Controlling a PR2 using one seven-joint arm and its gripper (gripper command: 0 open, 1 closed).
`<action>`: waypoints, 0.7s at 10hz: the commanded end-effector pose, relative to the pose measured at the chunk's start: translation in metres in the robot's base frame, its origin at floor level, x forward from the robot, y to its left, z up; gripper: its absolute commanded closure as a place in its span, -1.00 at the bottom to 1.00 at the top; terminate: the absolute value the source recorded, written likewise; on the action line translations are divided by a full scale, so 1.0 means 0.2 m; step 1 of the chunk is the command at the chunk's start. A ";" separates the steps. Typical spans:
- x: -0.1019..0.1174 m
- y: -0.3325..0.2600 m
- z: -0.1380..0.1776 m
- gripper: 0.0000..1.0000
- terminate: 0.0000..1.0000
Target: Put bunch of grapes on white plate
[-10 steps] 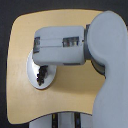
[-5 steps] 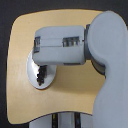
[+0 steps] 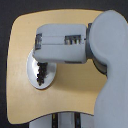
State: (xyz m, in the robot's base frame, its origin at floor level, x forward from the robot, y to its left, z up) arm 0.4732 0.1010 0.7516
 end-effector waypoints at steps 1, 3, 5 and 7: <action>0.05 -0.01 0.11 -1.00 -1.00; 0.07 -0.01 0.23 -1.00 -1.00; 0.08 0.02 0.40 -1.00 -1.00; 0.10 0.00 0.58 -1.00 -1.00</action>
State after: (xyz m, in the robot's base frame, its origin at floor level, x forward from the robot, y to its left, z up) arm 0.4847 0.1007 0.7945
